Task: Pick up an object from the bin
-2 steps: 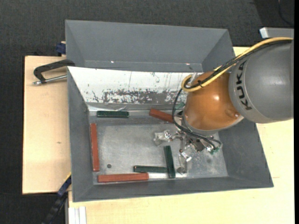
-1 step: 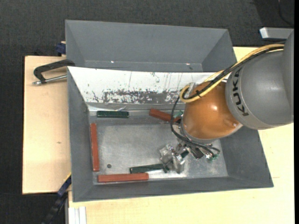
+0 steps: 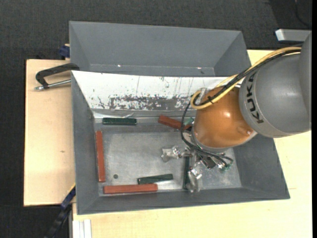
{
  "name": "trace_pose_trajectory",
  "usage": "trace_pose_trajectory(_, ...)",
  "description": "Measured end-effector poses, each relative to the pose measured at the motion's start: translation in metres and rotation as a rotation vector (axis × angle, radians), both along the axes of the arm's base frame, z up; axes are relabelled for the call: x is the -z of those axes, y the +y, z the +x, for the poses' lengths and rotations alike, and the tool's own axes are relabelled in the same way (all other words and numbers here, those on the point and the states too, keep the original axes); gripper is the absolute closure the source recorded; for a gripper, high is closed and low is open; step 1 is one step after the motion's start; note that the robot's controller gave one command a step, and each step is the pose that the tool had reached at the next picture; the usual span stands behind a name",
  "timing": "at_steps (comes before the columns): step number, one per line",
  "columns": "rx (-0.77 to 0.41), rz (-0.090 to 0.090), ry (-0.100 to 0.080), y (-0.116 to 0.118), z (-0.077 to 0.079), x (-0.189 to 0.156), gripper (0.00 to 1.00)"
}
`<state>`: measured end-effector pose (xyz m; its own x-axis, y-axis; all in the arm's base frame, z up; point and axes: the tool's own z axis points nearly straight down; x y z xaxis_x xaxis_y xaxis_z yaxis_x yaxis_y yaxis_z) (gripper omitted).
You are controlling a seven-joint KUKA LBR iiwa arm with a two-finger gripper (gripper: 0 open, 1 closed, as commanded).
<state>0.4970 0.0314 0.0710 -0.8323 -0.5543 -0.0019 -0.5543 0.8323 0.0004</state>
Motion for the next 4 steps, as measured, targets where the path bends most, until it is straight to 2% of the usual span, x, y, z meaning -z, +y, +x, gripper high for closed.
trace_pose_trajectory(1,0.000,0.000,0.000,0.000,0.000,0.000,0.00)
trace_pose_trajectory(2,-0.318,0.001,-0.004,0.038,0.010,-0.001,1.00)
trace_pose_trajectory(3,-0.318,0.000,-0.002,0.038,0.010,0.000,0.00)
trace_pose_trajectory(4,-0.318,0.000,-0.002,0.038,0.010,0.000,0.00)
